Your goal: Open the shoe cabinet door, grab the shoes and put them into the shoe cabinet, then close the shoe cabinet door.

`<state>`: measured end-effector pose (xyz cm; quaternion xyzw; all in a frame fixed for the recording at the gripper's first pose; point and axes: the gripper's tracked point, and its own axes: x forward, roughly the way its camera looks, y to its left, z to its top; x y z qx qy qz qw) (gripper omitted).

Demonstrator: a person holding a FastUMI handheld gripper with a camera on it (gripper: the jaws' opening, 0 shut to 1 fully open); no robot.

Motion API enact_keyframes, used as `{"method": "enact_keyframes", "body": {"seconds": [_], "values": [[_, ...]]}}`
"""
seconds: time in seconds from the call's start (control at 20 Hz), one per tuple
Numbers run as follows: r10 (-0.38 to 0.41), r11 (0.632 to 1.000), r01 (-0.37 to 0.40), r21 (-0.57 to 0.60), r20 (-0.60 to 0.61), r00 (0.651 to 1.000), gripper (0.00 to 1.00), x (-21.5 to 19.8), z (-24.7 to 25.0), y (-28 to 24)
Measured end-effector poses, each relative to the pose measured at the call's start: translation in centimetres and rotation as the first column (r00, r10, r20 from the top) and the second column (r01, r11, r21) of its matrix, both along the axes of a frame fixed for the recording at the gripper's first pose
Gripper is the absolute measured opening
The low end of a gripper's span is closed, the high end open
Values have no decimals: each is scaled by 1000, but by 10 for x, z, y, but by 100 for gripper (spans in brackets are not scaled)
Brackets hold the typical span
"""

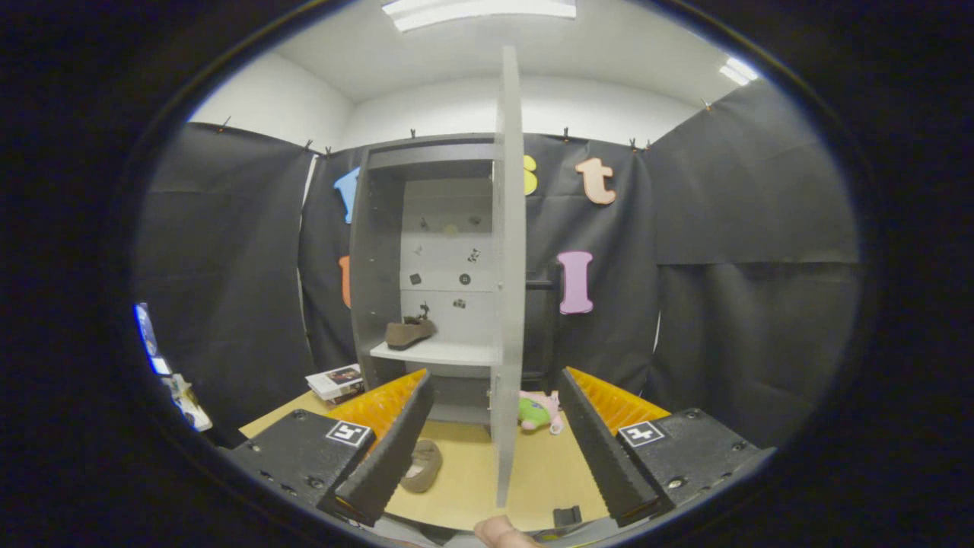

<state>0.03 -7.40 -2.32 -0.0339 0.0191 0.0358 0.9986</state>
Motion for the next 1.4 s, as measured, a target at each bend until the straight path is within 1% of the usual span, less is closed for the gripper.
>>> {"method": "enact_keyframes", "body": {"seconds": [0.2, 0.35, 0.45, 0.55, 0.75, 1.0, 1.4], "values": [[47, 999, -47, -7, 29, 998, 100, 18, -40, 61], [64, 998, -64, 0, 60, 996, 100, 35, -77, 98], [103, 995, -104, 8, 69, 992, 100, 42, -104, 125], [129, 992, -129, -12, 83, 988, 100, 52, -129, 143], [121, 992, -117, -55, 71, 990, 100, 70, -186, 155], [136, 989, -138, -62, -36, 990, 100, 89, -255, 166], [74, 996, -82, -45, -158, 985, 100, 137, -340, 159]]}}
